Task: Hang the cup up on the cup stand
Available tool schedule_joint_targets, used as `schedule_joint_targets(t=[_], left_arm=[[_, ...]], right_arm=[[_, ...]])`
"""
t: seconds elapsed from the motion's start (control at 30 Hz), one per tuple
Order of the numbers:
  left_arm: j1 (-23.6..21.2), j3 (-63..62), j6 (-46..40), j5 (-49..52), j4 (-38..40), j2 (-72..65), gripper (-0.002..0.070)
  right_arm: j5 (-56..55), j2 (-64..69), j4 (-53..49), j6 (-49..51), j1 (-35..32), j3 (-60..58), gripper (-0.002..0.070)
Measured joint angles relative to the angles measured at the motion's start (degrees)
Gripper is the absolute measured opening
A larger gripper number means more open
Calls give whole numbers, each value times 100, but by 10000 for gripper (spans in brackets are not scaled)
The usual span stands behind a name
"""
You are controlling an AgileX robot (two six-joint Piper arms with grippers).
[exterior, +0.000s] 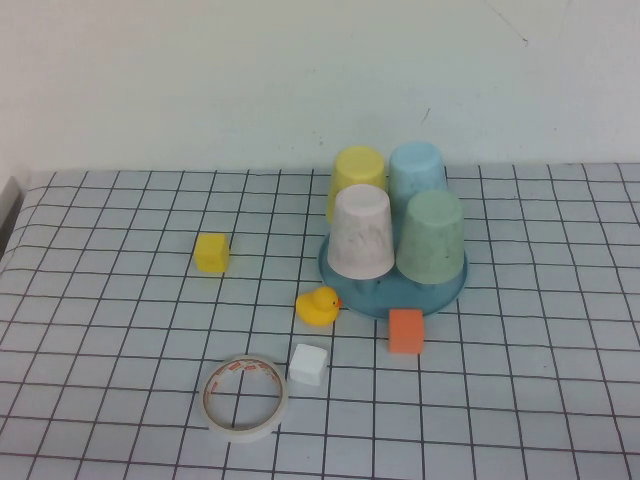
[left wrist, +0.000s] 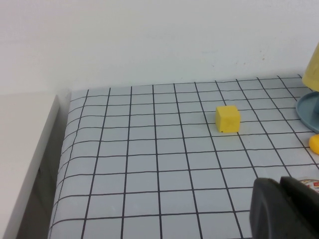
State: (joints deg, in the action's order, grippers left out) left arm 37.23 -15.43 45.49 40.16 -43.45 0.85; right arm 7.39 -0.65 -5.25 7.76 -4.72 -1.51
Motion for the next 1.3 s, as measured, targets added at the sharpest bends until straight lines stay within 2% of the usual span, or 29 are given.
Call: schedule_joint_targets(t=[0.3, 0.67, 1.3], left_arm=[[0, 2, 0, 26, 0, 0, 0], [0, 2, 0, 26, 0, 0, -1], [0, 2, 0, 26, 0, 0, -1]], right_arm=[[418, -8, -342, 62, 14, -4, 0], [1081, -8, -433, 75, 338, 7, 0], [1210, -8, -435, 75, 220, 32, 0]])
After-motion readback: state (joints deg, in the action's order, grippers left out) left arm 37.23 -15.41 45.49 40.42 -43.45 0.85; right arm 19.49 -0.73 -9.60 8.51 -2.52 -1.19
